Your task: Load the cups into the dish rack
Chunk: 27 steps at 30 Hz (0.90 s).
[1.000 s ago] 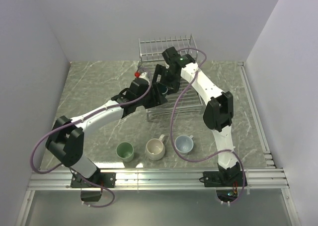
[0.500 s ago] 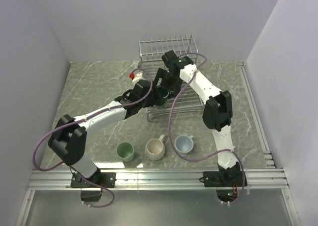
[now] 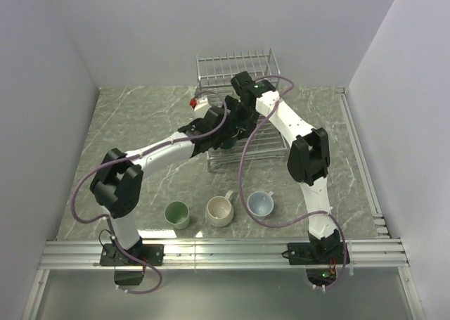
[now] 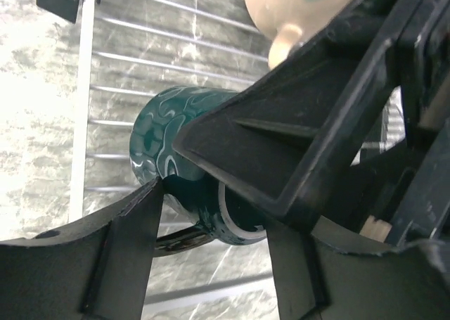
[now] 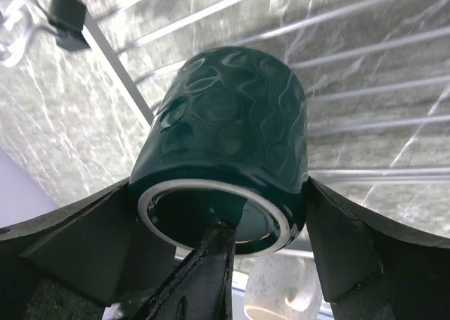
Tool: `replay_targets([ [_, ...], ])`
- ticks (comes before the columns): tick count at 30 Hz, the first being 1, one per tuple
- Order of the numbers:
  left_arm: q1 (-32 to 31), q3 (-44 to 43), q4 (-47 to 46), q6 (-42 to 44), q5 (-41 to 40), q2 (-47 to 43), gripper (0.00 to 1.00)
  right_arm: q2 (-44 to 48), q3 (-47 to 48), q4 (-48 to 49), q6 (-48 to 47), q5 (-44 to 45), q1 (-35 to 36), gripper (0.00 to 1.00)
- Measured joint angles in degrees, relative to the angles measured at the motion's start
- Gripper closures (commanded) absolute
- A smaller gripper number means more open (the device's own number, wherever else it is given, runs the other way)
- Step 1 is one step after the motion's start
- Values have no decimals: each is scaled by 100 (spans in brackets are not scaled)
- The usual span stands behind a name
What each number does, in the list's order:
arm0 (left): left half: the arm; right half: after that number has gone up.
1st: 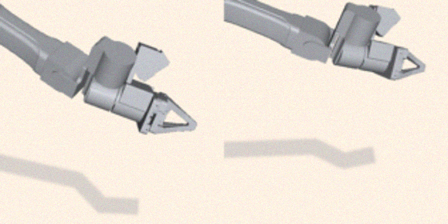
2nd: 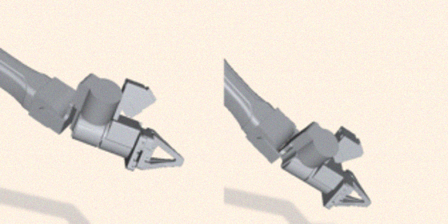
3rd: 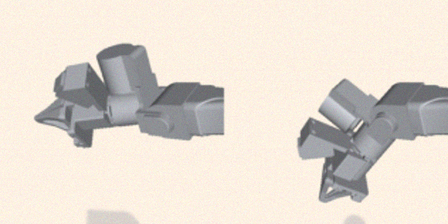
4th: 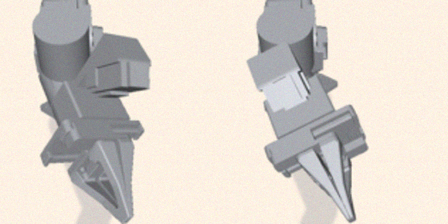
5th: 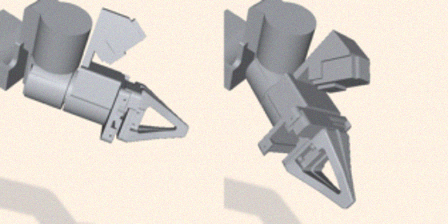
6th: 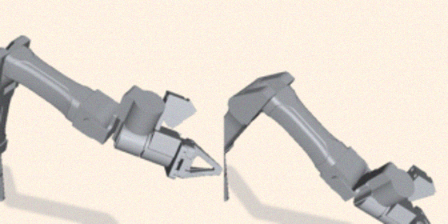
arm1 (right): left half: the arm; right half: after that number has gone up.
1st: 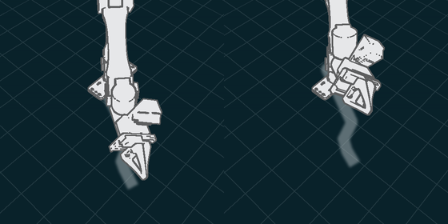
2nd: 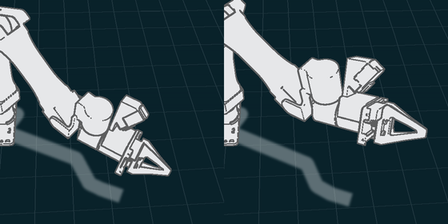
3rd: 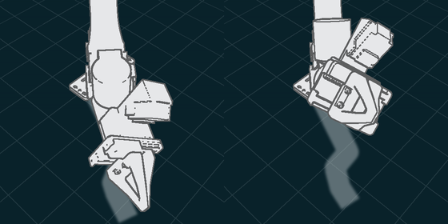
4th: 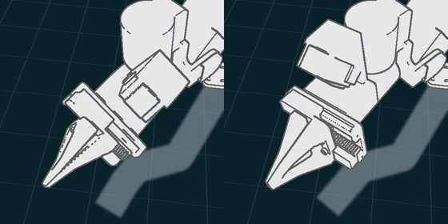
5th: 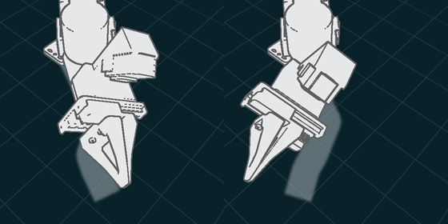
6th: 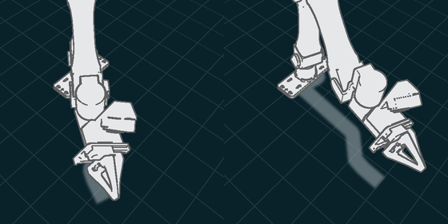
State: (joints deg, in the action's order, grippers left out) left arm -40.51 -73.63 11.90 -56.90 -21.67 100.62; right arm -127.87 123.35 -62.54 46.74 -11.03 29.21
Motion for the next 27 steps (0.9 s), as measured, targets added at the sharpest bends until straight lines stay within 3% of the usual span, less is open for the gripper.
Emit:
replay_targets([
  [7,-83,-988,815,-295,-413,605,46,0,0,122,-26,0,-151,0],
  [20,-162,-647,286,-111,-186,551,50,0,254,-470,20,70,-289,0],
  [27,72,-452,-179,-444,-125,592,52,503,951,-721,289,-990,-693,0],
])
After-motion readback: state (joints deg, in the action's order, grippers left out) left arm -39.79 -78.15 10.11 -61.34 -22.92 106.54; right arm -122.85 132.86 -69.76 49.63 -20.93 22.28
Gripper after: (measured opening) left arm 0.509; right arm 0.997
